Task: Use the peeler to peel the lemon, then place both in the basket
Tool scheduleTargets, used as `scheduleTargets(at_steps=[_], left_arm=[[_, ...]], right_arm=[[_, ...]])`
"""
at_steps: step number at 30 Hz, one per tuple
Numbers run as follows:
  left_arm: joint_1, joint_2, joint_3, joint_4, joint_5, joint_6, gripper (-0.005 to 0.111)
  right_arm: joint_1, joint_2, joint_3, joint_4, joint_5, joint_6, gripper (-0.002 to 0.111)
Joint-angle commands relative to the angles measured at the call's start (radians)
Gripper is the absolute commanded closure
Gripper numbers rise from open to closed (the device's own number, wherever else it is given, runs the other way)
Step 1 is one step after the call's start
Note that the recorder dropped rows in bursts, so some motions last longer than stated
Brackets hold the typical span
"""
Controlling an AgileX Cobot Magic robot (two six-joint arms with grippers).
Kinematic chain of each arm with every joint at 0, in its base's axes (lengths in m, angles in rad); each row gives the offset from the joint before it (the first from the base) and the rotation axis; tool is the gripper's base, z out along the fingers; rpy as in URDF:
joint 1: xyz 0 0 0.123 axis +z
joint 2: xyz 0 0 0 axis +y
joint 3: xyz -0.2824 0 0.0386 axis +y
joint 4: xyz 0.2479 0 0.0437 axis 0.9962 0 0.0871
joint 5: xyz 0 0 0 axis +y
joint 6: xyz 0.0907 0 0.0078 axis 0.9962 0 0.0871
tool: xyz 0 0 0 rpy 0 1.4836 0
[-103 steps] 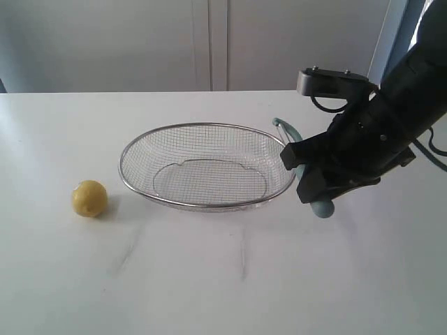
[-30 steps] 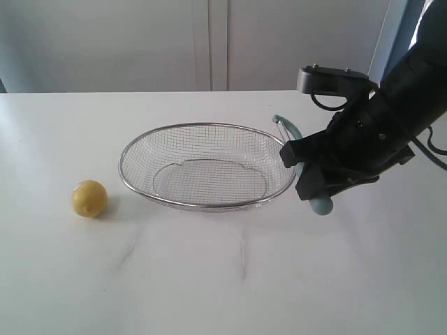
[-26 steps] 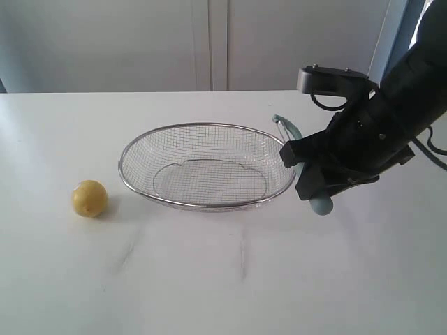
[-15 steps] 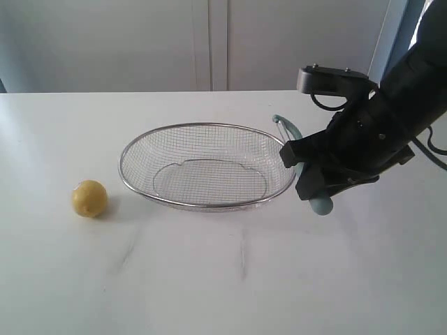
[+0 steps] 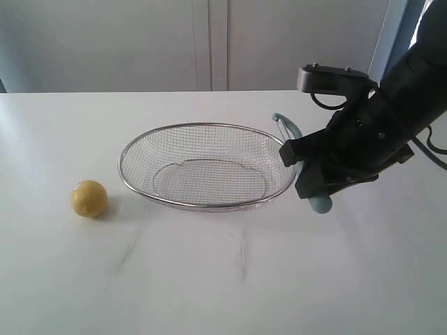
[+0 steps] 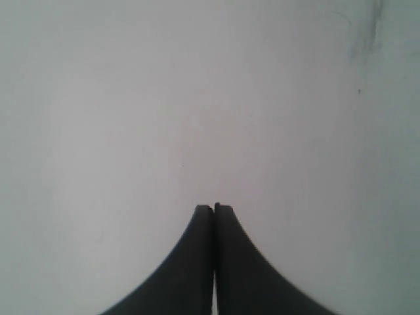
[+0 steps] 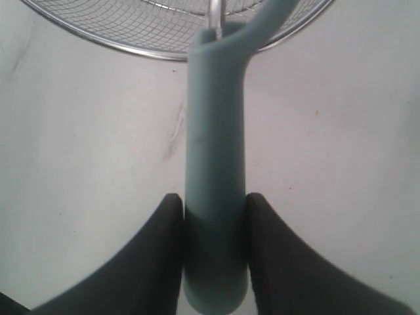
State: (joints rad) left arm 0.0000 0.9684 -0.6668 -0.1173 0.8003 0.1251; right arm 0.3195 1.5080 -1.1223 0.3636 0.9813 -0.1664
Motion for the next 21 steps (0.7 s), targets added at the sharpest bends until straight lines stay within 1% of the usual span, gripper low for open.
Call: scheduleTargets(at_steps=[1,4,17,21], left_arm=[[-0.001,0.103,-0.023,-0.074,-0.051,0.036,0.107],[-0.001,0.180,-0.065,-0.106,-0.079,0.049,0.107],[-0.003,0.368,-0.212,-0.213,-0.094,0.056,0.107],[-0.028,0.419,-0.256,-0.214,-0.101,0.046,0.107]], right_arm=[[-0.012,-0.011,0.006,0.006,-0.020,-0.007,0.108],[-0.012,-0.011,0.006,0.006,-0.027,-0.007,0.108],[-0.012,-0.011,0.006,0.006,-0.044,-0.007,0.108],[-0.012,-0.011,0.006,0.006,-0.050,-0.007,0.108]])
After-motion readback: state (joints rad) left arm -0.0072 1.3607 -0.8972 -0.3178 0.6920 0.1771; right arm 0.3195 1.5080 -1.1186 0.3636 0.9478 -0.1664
